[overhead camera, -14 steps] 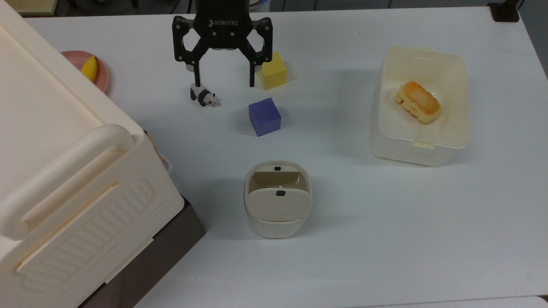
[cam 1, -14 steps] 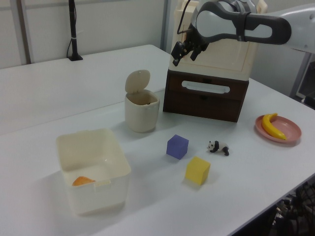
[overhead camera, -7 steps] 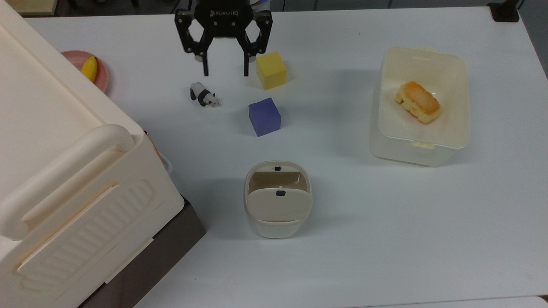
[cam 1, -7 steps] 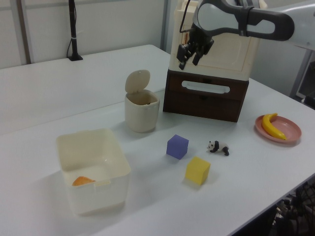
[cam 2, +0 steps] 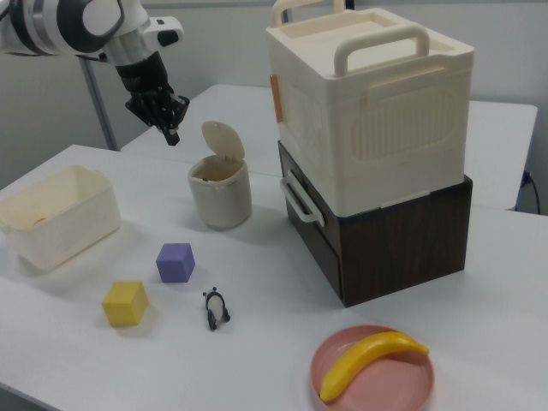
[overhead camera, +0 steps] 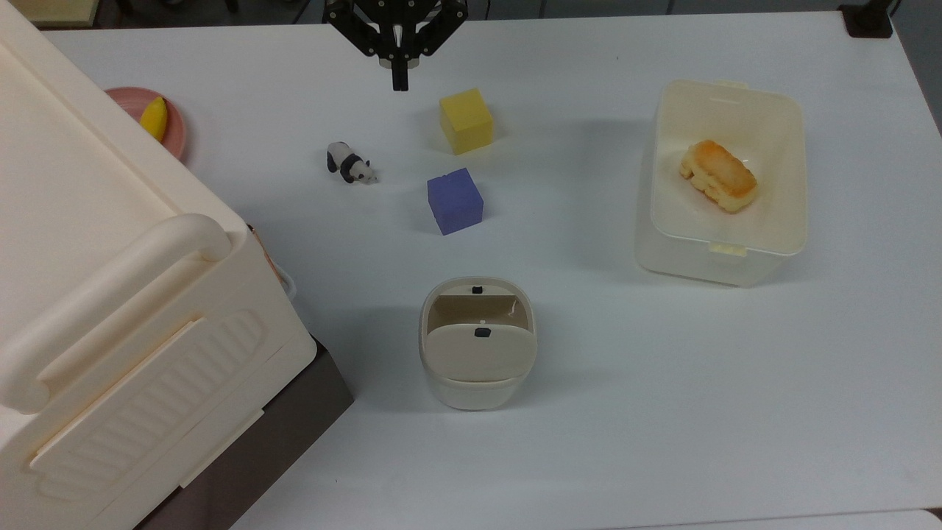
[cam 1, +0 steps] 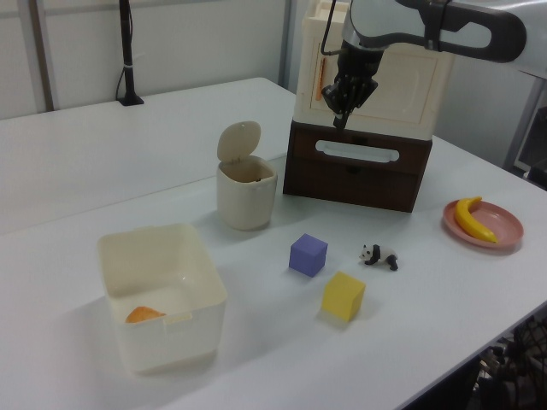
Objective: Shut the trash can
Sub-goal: 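Move the gripper toward the small cream trash can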
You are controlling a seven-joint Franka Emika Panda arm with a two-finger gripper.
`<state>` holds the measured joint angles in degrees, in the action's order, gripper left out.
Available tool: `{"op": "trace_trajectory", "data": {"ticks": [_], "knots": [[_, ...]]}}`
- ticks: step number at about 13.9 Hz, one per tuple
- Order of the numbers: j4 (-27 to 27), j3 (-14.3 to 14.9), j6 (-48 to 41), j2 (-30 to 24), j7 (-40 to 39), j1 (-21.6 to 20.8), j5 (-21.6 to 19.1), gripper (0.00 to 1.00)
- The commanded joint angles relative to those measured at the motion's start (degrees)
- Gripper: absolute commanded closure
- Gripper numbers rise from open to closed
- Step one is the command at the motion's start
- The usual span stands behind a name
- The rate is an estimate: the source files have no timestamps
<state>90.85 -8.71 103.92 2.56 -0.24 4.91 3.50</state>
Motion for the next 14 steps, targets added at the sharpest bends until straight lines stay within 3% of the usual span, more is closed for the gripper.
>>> {"op": "trace_trajectory", "data": {"ticks": [1,14], "knots": [[0.73,0.62,1.27,-0.1,-2.74,-0.25,-0.86,1.0],[-2.52,1.24,26.5,7.81,-3.87,2.38,-0.6,1.0]]}}
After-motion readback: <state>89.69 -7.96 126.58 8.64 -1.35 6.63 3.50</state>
